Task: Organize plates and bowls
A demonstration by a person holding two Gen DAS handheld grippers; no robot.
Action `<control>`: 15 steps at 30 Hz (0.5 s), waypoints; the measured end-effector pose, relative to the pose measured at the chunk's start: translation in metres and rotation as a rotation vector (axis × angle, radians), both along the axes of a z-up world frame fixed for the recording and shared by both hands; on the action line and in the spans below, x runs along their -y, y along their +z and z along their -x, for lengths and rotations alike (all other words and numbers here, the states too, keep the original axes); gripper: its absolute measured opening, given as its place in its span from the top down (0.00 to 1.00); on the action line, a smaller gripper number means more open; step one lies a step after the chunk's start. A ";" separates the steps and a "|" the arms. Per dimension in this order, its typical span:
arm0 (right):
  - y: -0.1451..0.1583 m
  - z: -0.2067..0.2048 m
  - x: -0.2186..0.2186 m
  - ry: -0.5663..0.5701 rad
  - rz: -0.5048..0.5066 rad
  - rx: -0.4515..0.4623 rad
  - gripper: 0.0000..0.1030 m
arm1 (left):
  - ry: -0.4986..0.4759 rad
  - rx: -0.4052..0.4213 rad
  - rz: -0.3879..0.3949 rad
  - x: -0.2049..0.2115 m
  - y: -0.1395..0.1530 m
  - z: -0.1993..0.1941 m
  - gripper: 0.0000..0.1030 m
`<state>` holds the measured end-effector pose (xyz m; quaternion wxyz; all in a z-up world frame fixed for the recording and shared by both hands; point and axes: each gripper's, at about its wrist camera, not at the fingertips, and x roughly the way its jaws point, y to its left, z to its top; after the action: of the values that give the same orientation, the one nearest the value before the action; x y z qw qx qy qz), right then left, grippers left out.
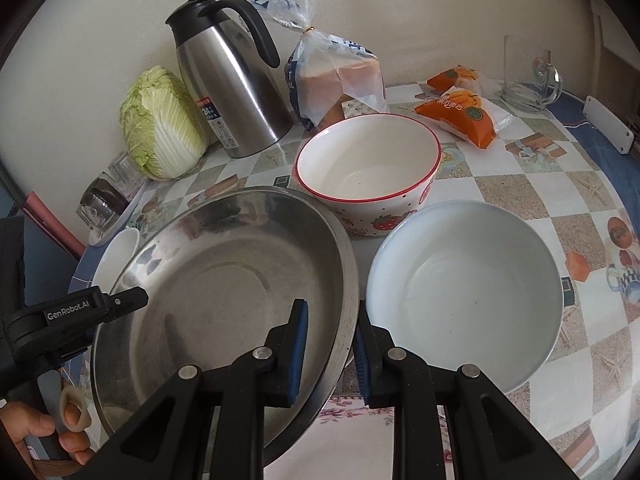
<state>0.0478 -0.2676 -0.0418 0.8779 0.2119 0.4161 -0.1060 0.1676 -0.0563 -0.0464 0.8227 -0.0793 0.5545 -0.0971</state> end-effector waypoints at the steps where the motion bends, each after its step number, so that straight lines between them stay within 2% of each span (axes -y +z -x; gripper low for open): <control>1: 0.000 0.000 0.000 0.001 0.003 -0.001 0.76 | 0.001 -0.008 -0.005 0.000 -0.002 0.000 0.58; 15: -0.002 0.000 -0.003 0.006 0.023 -0.016 0.76 | 0.001 -0.035 -0.011 0.000 -0.008 0.000 0.58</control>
<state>0.0479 -0.2647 -0.0440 0.8772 0.1997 0.4226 -0.1099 0.1678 -0.0563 -0.0544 0.8134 -0.0768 0.5692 -0.0921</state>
